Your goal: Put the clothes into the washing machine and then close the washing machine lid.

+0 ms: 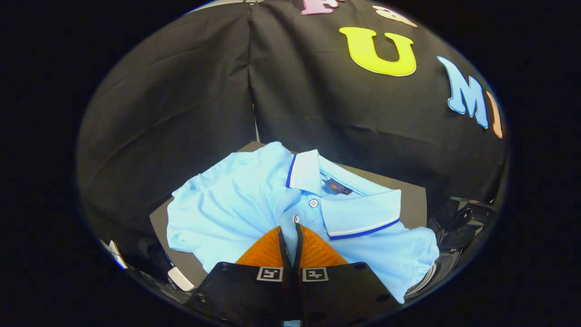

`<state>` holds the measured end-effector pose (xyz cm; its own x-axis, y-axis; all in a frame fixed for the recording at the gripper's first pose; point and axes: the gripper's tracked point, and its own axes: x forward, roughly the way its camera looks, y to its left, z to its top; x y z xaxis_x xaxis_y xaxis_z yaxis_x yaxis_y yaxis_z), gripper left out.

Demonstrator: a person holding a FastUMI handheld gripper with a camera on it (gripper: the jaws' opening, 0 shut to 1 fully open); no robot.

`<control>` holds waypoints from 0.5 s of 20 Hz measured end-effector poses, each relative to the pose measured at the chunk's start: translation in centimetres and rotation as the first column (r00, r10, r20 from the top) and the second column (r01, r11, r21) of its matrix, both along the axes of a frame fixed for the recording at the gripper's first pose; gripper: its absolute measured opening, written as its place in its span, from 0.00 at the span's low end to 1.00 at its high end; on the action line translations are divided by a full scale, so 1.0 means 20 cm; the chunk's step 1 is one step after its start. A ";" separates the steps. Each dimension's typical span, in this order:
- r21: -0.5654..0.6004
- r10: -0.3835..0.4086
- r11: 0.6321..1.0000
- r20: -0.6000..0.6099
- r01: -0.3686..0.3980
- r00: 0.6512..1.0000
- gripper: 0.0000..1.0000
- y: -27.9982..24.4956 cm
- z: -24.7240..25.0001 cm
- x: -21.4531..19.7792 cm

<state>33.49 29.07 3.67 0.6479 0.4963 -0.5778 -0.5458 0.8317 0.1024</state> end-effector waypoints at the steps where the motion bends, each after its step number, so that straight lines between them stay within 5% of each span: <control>1: 0.036 -0.006 0.999 0.015 0.005 1.000 0.02 0.00 0.04 -0.01; 10: 0.112 0.006 0.993 0.195 -0.028 0.981 0.02 -0.09 0.30 -0.06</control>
